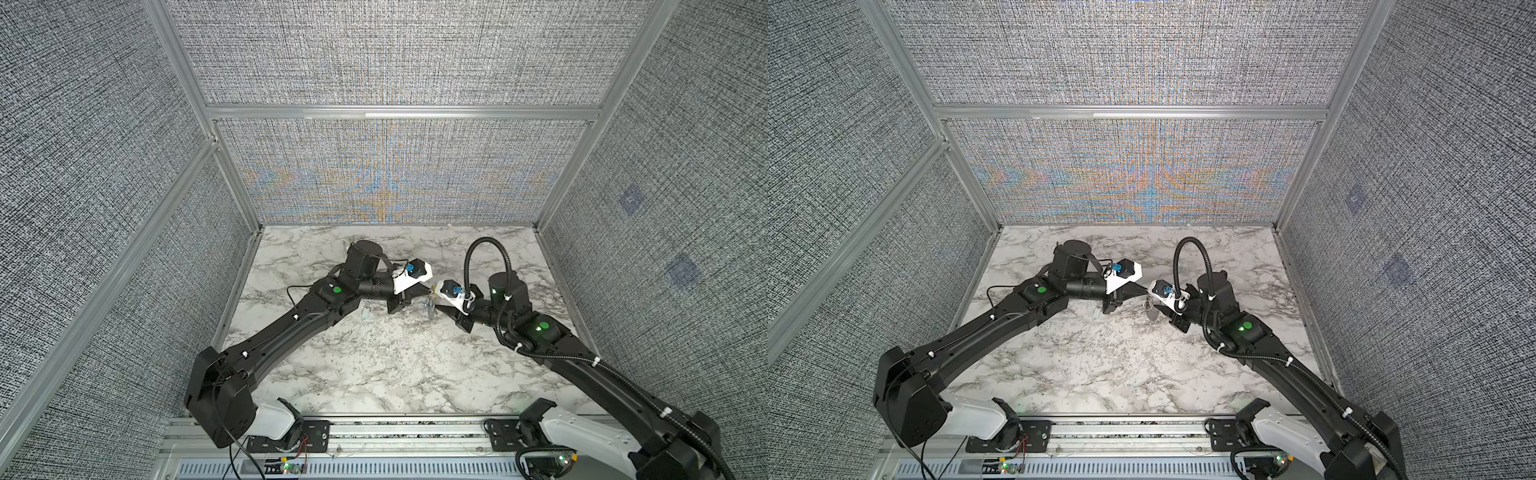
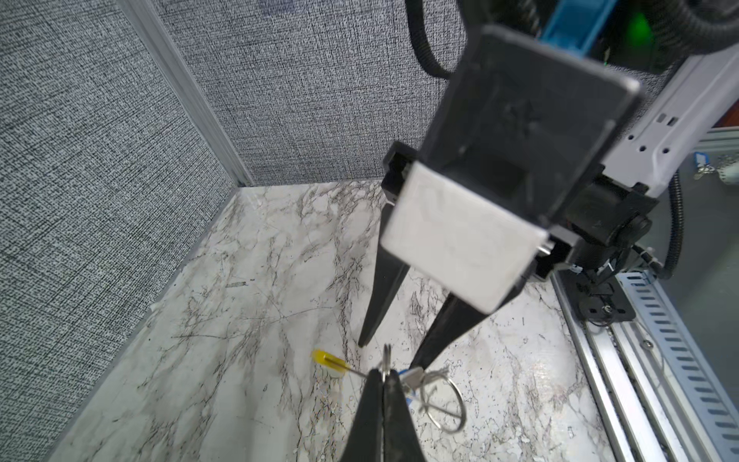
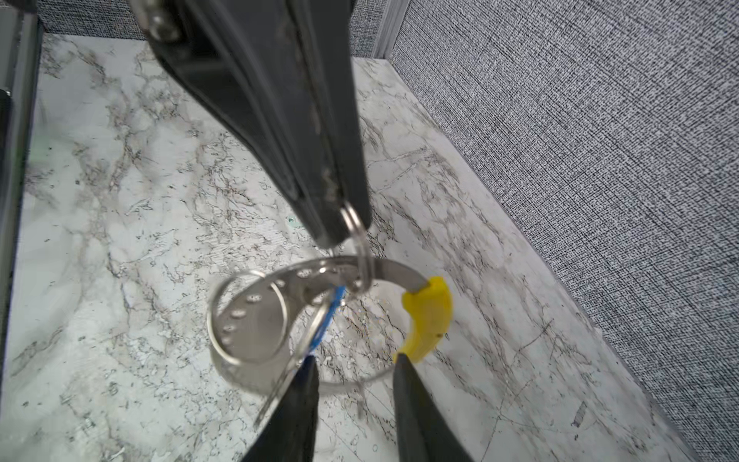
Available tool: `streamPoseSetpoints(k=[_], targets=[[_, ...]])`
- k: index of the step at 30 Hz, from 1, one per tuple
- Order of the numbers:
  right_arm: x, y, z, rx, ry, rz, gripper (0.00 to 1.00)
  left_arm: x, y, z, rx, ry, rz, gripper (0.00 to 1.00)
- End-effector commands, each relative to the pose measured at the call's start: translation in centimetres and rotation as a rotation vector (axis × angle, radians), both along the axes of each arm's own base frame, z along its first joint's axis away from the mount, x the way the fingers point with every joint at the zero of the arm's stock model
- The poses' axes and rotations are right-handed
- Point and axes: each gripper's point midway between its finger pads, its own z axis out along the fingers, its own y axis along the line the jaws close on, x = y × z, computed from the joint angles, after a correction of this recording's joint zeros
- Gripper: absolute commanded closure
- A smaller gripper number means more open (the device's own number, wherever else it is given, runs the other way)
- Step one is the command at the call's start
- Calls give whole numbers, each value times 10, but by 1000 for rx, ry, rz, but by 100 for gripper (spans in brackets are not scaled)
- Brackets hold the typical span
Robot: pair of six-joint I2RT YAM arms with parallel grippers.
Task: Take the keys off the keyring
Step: 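Lift the keyring off the table with both grippers toward table center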
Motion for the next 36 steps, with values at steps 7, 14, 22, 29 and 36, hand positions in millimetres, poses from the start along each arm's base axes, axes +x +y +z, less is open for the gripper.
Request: streamPoseSetpoints(k=[7,14,22,29,36], targets=[[-29,-12,28,63,-5,0,71,-22,2,32,-105,-8,-90,100],[-50,-9,65,156,-24,65,73,-30,4,31,-113,0,-114,100],[-54,8,87,201,-22,134,79,-32,5,32,-121,-11,-125,100],[-50,13,89,195,-31,137,84,-35,7,31,-112,-35,-136,100],[-49,15,82,173,-22,137,85,-38,7,31,-106,-69,-143,100]])
